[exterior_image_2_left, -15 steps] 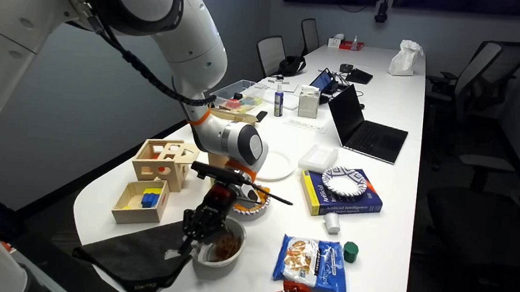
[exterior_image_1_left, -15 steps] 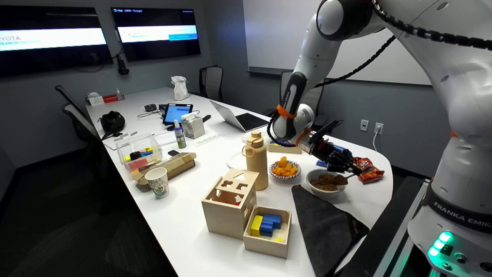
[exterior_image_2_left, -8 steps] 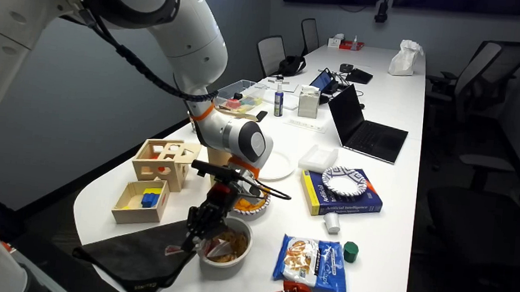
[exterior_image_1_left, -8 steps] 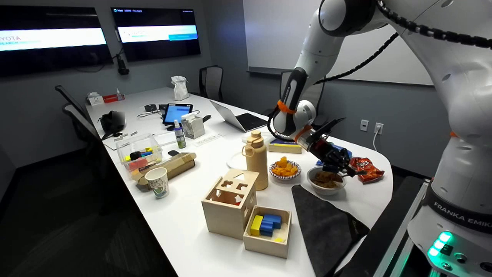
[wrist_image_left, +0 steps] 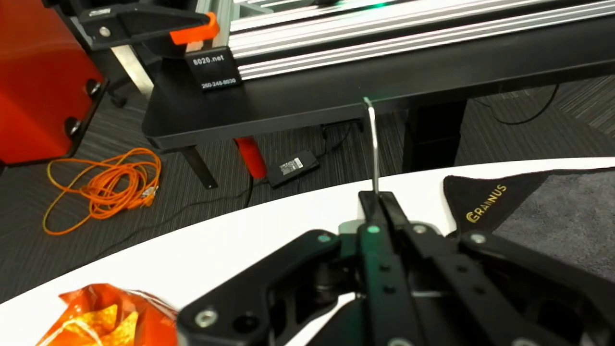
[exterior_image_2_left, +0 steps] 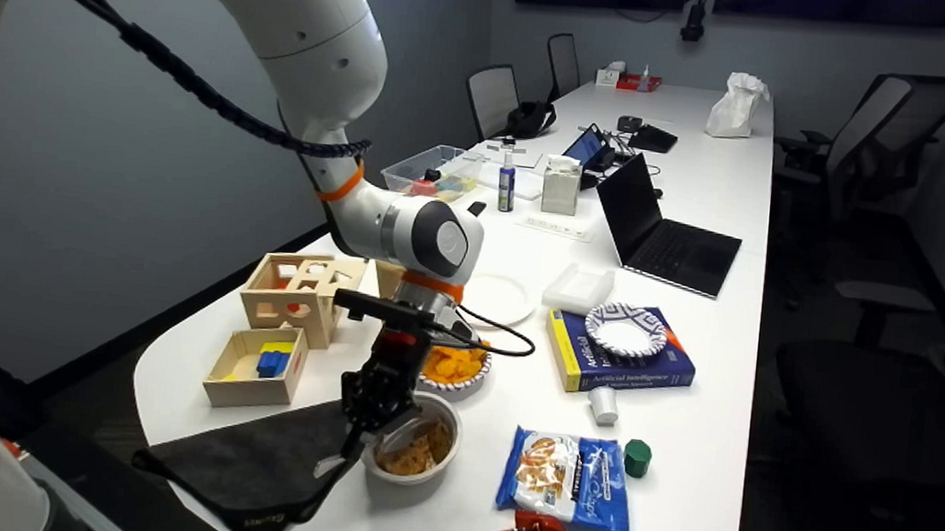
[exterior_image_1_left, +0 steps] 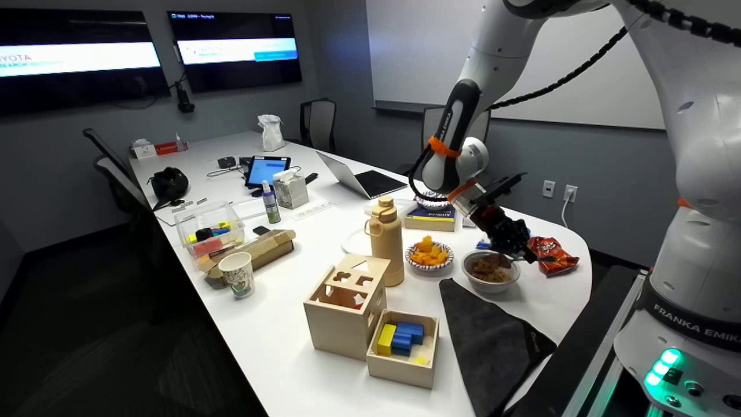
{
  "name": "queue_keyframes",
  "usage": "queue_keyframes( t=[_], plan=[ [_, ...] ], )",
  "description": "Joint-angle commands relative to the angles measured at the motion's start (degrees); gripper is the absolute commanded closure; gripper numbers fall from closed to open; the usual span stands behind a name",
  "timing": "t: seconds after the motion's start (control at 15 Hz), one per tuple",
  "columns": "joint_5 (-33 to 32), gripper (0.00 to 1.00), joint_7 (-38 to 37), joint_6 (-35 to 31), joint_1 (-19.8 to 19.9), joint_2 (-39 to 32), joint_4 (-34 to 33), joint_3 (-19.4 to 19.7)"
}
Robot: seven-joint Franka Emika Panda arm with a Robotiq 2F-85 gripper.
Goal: Stir inside the white bowl with the kitchen utensil
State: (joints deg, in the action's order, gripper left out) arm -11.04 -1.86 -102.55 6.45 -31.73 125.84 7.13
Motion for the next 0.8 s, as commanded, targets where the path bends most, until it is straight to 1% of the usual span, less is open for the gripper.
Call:
queue_keyframes(
  t=[0.0,0.2,0.4,0.53,0.73],
  plan=[
    [-3.2,0.99,1.4,-8.3,-0.3,9.0,9.2,0.1],
    [-5.2,0.99,2.1,-15.5,-0.5,11.5,11.5,-0.2],
    [-6.0,0.99,3.4,-20.0,-1.0,12.0,11.2,-0.8],
    [-6.1,0.99,5.1,-20.9,-1.6,11.1,9.4,-1.7],
    [-5.9,0.99,8.0,-20.2,-2.3,9.1,6.3,-2.9]
  ],
)
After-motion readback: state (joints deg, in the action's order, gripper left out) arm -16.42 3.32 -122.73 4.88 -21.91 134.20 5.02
